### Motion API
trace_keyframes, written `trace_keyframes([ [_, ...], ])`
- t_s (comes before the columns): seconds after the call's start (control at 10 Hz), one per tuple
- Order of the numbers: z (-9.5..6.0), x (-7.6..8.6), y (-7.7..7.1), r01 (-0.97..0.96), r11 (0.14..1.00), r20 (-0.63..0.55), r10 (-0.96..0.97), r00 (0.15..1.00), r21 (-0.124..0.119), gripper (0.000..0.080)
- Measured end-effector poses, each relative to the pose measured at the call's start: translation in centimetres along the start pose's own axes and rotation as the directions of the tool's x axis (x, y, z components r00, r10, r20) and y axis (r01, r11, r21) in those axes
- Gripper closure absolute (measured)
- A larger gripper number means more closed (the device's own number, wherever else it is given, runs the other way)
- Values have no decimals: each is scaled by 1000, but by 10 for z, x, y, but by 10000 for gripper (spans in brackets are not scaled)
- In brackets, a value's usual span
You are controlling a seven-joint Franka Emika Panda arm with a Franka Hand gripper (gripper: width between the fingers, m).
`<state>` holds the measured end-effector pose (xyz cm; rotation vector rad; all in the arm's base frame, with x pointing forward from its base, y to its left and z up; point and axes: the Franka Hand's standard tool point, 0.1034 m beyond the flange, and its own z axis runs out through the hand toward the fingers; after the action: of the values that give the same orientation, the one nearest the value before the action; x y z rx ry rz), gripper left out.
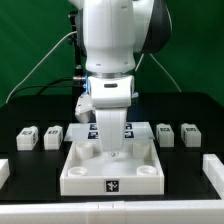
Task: Assemble one leg
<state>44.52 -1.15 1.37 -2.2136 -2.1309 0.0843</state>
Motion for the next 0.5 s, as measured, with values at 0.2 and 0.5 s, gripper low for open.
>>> trace_keyframes([
  [0.2, 0, 0, 0, 0, 1000, 0, 0, 1000, 1, 656],
  [0.5, 0, 0, 1, -1, 1000, 0, 1, 1000, -3, 738],
])
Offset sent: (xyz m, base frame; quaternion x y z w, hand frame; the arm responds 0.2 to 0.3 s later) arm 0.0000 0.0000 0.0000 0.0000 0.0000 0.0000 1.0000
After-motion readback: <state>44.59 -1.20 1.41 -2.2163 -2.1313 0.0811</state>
